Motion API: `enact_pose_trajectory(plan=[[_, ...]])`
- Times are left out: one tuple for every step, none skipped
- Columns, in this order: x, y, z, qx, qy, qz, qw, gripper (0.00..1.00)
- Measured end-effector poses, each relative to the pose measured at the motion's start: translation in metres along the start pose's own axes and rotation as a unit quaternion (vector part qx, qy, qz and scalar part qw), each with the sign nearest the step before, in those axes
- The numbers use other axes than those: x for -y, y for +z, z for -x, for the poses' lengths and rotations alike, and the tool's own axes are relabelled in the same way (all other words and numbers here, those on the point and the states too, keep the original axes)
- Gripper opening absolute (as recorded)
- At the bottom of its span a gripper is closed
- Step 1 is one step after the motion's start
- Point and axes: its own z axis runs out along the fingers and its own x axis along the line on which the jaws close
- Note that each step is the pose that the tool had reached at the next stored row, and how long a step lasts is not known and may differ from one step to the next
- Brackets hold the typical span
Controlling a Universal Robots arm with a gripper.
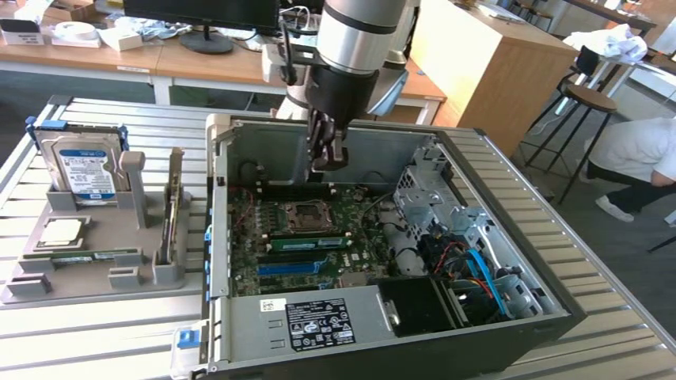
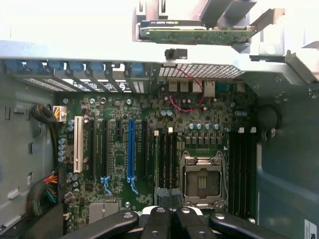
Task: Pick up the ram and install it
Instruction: 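Press down the ram until it locks into place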
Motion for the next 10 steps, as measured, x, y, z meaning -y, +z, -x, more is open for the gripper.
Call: enact_pose_trajectory(plan=[[0.0016, 0.0000, 0.000, 0.0000, 0.000, 0.0000, 1.0000, 0.10], [0.0032, -0.0001, 0.000, 0.0000, 0.000, 0.0000, 1.0000, 0.10], [0.0049, -0.0001, 0.000, 0.0000, 0.000, 0.0000, 1.0000, 0.10], [0.0065, -0.0002, 0.000, 0.0000, 0.000, 0.0000, 1.0000, 0.10], [0.0080, -0.0002, 0.000, 0.0000, 0.000, 0.0000, 1.0000, 0.10], [0.0096, -0.0003, 0.000, 0.0000, 0.000, 0.0000, 1.0000, 0.10], [0.0113, -0.0003, 0.000, 0.0000, 0.000, 0.0000, 1.0000, 0.10], [0.0130, -0.0004, 0.000, 0.0000, 0.000, 0.0000, 1.0000, 0.10], [0.0146, -0.0004, 0.000, 0.0000, 0.000, 0.0000, 1.0000, 0.10], [0.0162, -0.0004, 0.000, 0.0000, 0.000, 0.0000, 1.0000, 0.10]])
